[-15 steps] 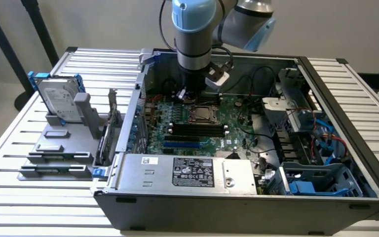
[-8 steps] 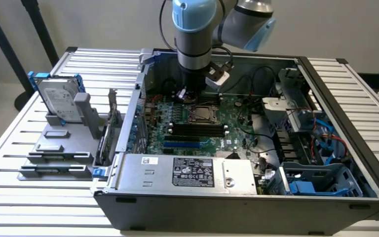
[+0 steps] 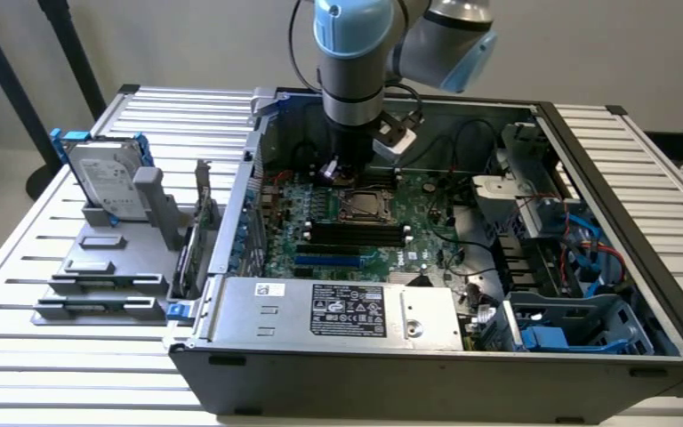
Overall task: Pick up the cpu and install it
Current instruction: 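Install the first cpu locking lever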
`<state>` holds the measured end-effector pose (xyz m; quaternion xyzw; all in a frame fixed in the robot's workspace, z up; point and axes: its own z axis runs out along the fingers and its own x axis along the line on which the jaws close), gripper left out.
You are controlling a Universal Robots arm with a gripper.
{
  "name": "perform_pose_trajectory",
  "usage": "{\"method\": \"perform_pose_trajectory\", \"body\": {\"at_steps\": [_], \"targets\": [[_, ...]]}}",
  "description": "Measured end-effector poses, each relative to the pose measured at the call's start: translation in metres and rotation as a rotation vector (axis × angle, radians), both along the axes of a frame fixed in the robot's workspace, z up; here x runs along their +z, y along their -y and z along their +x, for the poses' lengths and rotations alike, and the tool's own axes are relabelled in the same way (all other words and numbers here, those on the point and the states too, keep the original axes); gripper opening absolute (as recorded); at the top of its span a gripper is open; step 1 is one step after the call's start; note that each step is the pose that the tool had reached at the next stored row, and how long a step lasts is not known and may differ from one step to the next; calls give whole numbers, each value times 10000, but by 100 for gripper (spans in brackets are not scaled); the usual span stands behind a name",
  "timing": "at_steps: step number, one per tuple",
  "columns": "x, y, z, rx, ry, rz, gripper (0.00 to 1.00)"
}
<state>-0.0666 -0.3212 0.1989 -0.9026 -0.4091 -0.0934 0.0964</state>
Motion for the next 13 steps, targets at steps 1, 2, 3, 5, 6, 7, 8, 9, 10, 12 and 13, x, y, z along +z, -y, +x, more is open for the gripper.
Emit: {"method": "perform_pose_trajectory", "body": {"at_steps": [1, 2, 3, 5, 6, 7, 8, 9, 10, 12, 13], "targets": [[-1, 0, 4, 0, 0, -6, 11], [-1, 0, 8, 0, 0, -13, 11], [-2, 0, 12, 0, 0, -19, 11], [-3, 0, 18, 0, 0, -37, 11], [-3, 0, 21, 0, -1, -48, 11], [-3, -1, 24, -1, 0, -63, 11], [-4, 0, 26, -1, -1, -79, 11], [-4, 0, 29, 0, -1, -97, 11], [-4, 0, 32, -1, -1, -115, 11], [-5, 0, 38, 1, -1, -150, 11], [-5, 0, 41, 0, -1, -169, 11]]}}
